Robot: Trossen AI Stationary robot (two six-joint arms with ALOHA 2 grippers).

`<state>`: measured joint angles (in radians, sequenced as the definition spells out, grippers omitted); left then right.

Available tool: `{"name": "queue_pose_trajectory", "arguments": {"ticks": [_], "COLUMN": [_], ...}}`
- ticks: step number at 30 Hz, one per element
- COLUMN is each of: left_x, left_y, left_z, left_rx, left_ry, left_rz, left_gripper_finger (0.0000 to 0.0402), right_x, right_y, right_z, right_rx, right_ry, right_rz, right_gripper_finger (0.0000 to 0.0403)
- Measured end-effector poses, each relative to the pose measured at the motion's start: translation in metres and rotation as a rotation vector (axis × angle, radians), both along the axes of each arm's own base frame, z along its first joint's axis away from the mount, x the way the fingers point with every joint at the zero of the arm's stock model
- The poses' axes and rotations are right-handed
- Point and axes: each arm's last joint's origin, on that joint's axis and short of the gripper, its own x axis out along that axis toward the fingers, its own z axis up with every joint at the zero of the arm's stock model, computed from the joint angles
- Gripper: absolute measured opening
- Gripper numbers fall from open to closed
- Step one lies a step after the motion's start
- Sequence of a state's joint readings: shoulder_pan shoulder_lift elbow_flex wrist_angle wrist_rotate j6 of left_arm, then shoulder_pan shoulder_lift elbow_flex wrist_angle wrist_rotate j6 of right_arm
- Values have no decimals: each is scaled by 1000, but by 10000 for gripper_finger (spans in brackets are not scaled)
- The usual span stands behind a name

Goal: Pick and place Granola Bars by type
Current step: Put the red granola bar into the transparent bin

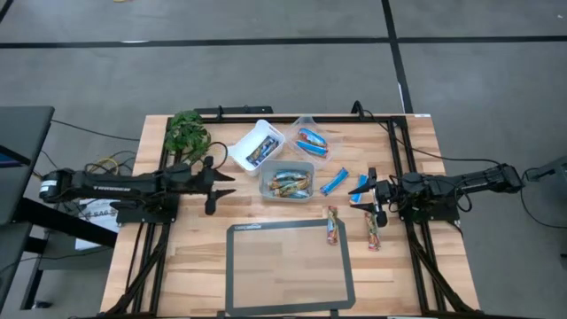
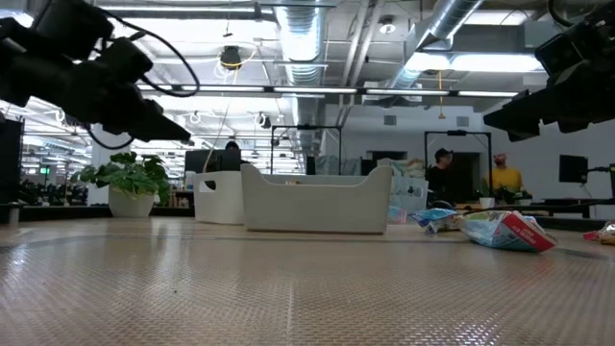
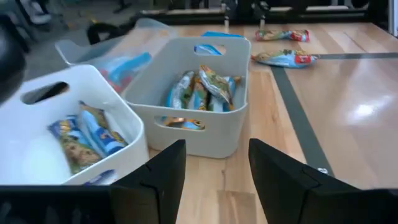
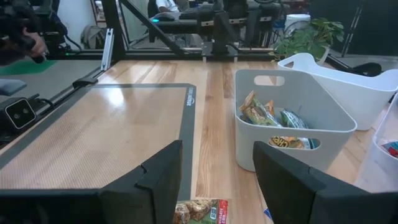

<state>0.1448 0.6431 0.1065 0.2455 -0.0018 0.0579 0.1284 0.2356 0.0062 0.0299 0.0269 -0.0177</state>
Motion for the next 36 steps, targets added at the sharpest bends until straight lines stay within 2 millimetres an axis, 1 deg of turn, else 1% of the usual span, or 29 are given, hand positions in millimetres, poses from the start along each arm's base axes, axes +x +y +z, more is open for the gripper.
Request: {"name": "queue_pose_trajectory", "arguments": {"ticks": [8,20,24,27,36], "left_x": [-18,-33,-39,-41,-42], "left_y": [-2,-3,-4,-6,-6], "left_z": [-9,1,2,5,6], "left_rx": [55,157,156,145,27], "left_ry": [-106,-193,-217,-255,-288], "left_rz": [24,42,37,-12,8], "left_gripper_finger": [169,169,169,169,169], "right_x": [0,0,0,0,0], "right_y": [0,0,0,0,0], "right_z": [0,0,0,0,0], "right_rx": [0,0,0,0,0], "right_ry": [0,0,0,0,0], "right_rz": [0,0,0,0,0], "right_gripper_finger": [191,191,191,191,191]}}
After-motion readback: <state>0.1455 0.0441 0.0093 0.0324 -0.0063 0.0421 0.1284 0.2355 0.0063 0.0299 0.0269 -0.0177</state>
